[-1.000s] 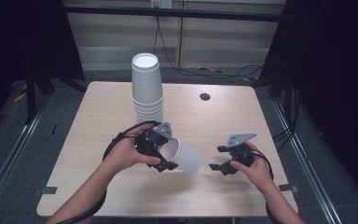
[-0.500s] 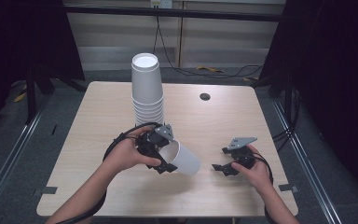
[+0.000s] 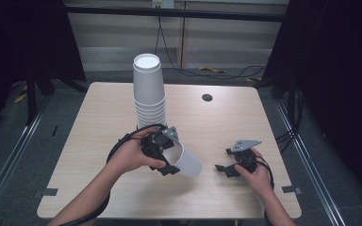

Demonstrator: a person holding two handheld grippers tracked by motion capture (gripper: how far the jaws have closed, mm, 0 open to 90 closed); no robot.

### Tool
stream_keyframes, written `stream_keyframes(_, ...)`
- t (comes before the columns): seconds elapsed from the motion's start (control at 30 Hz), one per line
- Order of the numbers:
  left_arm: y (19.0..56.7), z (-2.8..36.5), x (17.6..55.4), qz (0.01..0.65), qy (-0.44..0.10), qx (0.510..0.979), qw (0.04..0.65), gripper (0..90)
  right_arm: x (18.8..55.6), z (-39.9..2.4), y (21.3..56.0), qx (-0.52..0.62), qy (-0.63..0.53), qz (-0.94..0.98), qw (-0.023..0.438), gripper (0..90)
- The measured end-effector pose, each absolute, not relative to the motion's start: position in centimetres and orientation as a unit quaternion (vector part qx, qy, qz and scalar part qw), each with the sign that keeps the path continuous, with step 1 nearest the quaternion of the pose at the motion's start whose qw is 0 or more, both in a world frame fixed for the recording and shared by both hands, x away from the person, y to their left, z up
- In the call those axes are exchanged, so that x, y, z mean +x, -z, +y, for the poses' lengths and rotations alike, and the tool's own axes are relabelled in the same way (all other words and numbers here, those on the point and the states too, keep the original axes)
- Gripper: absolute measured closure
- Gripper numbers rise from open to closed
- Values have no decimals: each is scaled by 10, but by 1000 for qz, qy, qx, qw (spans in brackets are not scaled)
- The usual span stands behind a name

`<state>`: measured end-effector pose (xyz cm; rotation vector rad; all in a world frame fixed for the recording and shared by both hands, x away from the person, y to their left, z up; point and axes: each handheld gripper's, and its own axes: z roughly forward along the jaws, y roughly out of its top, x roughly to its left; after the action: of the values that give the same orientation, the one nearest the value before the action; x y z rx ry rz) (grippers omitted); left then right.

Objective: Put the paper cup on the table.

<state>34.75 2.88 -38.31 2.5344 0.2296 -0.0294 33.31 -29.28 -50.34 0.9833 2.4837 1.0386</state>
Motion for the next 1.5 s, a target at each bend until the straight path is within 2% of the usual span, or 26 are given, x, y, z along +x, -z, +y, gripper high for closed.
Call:
stream_keyframes(0.77, 373, 14, 348, 79, 4, 971, 225, 113, 334, -292, 504, 349, -358, 854, 144, 149)
stream_keyframes(1.5, 383, 0, 350, 66, -3, 984, 166, 96, 334, -292, 504, 349, -358, 854, 144, 149)
